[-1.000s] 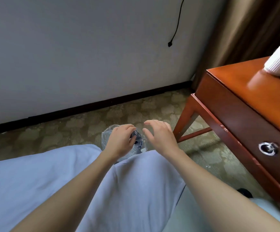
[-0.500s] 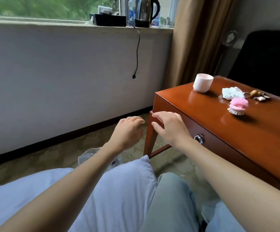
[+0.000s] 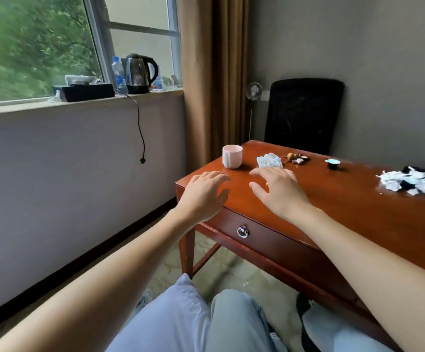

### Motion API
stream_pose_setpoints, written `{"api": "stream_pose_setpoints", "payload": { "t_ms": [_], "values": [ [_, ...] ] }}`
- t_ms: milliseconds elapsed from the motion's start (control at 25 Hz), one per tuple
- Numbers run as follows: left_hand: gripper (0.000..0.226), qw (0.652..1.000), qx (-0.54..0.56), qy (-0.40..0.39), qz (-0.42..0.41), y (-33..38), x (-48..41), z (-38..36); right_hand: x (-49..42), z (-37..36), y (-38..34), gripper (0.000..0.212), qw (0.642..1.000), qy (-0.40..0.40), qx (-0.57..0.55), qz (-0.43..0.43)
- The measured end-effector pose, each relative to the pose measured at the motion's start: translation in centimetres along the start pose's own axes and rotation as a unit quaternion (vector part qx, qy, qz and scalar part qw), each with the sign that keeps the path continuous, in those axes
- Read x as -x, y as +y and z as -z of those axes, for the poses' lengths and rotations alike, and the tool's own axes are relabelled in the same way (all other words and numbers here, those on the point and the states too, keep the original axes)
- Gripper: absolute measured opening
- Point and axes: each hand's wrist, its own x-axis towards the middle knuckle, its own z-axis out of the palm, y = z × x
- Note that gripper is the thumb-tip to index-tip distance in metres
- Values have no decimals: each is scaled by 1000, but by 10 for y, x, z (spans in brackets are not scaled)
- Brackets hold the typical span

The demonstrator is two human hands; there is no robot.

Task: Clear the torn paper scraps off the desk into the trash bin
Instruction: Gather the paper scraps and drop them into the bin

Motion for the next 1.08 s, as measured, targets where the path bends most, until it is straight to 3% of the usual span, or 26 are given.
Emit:
{"api": "stream_pose_setpoints", "payload": {
  "t_ms": [600,1080],
  "values": [
    [38,993,43,-34,-107,140,-101,-58,30,101,149,35,992,20,60,-111],
    [44,979,92,-98,-153,230,-175,-155,57,114,301,36,972,14,95,-213]
  ]
}}
